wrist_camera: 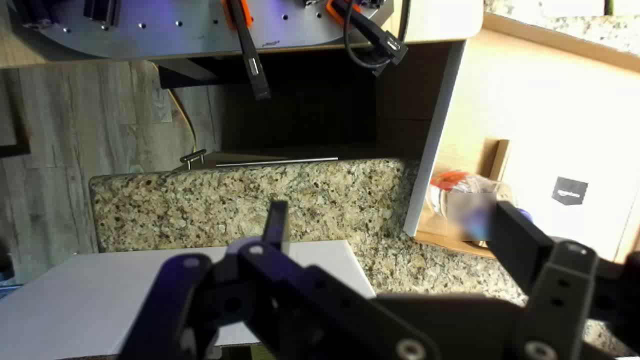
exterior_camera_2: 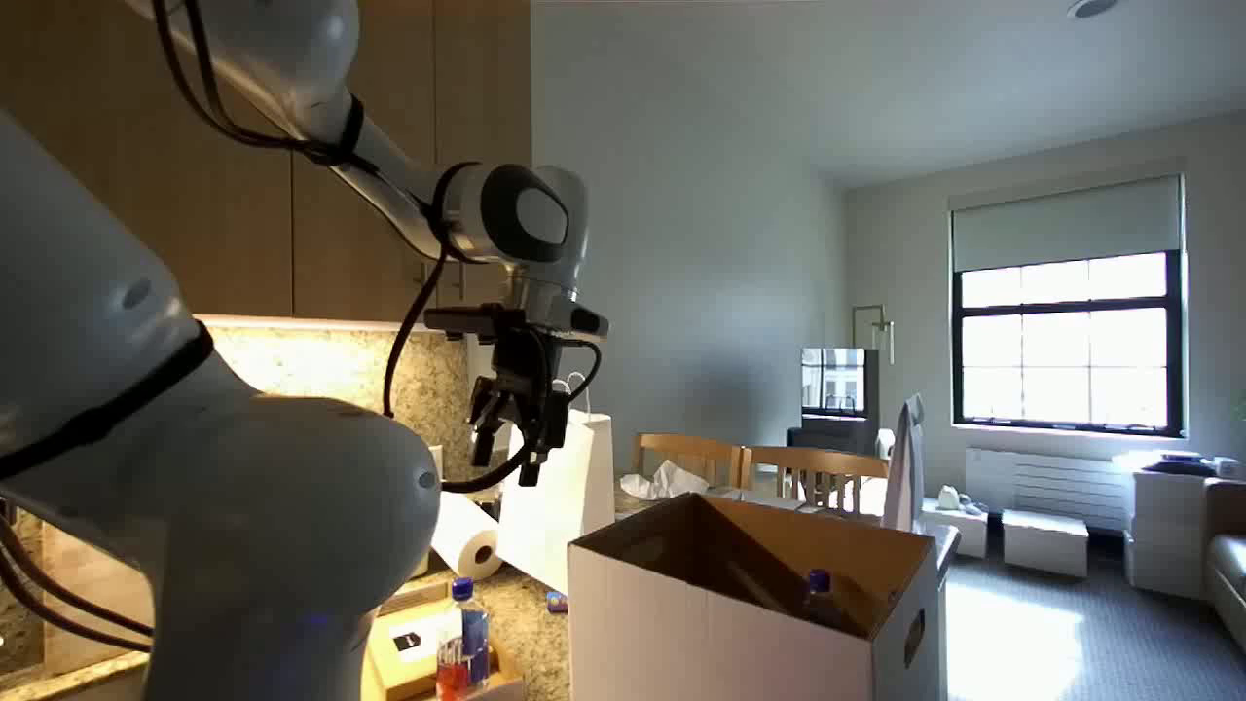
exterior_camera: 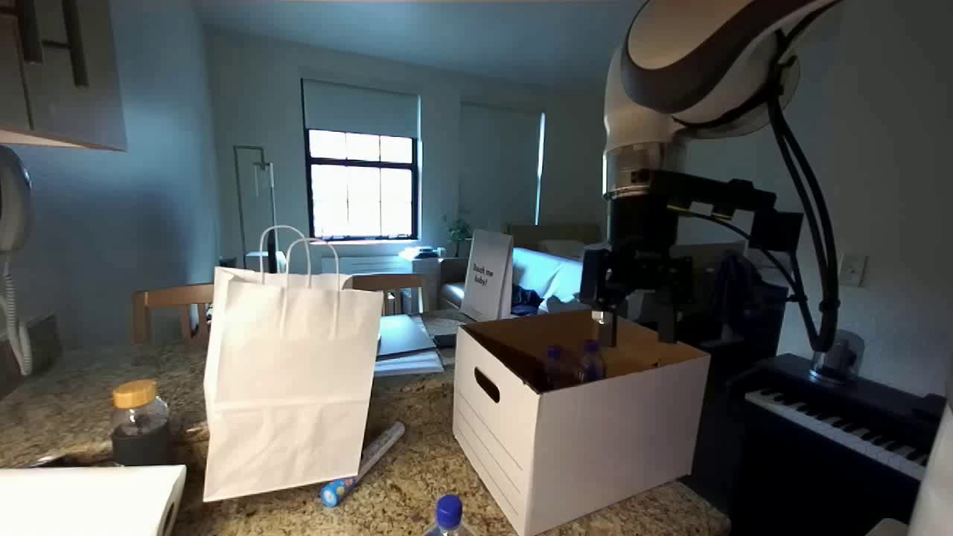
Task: Take two bottles out of the white storage box
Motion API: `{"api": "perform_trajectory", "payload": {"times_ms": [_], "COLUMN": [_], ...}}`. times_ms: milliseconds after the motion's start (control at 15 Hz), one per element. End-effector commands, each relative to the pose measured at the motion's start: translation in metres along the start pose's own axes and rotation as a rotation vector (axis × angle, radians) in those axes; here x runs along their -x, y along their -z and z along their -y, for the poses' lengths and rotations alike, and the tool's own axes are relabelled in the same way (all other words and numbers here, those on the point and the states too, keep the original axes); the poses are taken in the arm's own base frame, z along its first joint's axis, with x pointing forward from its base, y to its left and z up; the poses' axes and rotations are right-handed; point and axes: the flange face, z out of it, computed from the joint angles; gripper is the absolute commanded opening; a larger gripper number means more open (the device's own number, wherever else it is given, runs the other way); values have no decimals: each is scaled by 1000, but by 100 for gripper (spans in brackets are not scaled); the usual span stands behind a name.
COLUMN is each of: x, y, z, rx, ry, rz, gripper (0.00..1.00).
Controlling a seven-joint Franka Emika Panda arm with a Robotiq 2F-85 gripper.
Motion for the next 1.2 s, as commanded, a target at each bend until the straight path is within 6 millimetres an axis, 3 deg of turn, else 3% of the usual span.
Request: {"api": "perform_trajectory", "payload": {"times_ms": [0,400,533,600,867,1000,1133], "x": [0,0,1,0,-4,-17,-35], "y": [0,0,2,16,105,158,194], "z": [0,0,9,9,-2,-28,-68], "rx": [0,0,5,4,-4,25,41], "ry": [0,0,3,10,33,18,-8], "rz": [1,0,-37,-63,-297,-400,-482], "gripper": [100,100,100,100,100,100,100]}}
